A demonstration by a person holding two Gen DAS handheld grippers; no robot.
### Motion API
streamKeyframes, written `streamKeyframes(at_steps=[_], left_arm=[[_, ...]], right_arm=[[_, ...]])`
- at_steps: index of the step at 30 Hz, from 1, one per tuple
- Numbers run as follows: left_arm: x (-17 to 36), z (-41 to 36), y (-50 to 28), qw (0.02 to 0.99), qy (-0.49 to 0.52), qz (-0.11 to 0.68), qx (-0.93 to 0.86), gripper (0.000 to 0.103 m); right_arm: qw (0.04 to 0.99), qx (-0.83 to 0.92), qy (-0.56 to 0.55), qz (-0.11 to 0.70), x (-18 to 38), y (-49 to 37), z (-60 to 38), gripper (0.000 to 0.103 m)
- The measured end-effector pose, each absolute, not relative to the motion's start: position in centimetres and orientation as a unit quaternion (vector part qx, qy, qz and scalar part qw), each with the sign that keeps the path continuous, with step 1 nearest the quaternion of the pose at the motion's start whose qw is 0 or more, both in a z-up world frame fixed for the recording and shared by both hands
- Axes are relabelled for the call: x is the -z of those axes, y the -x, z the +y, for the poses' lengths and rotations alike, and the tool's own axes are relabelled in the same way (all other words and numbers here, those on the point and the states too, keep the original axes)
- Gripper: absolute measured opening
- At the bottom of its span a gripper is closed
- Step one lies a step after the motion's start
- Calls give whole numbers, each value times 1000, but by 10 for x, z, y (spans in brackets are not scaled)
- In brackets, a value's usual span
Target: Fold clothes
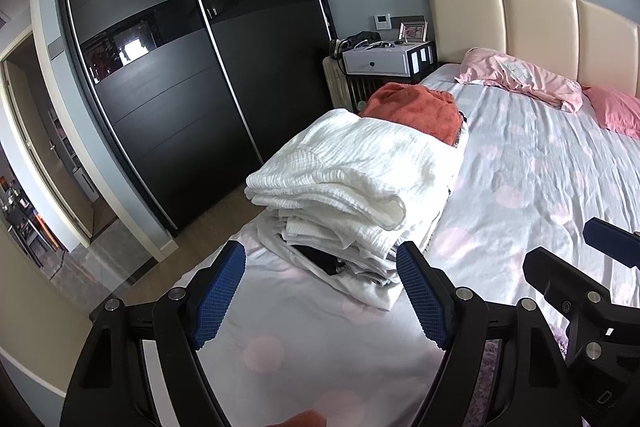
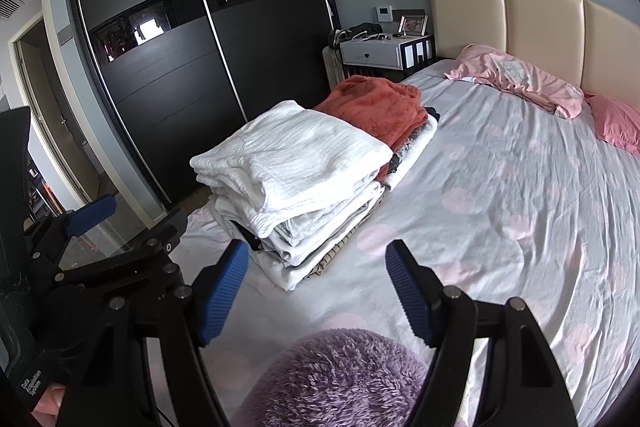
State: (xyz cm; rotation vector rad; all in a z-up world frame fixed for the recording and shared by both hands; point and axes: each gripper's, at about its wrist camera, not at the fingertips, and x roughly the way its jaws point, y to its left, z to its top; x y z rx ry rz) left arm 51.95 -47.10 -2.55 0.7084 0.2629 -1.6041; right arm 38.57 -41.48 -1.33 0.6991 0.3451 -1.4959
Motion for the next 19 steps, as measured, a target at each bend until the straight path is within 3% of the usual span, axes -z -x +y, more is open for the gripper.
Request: streamKeyframes(at_steps=[19], left_arm=[[26, -468, -524, 626, -306, 113, 709, 79]], right_arm=[[662, 665, -307, 158, 14, -391, -413, 71]])
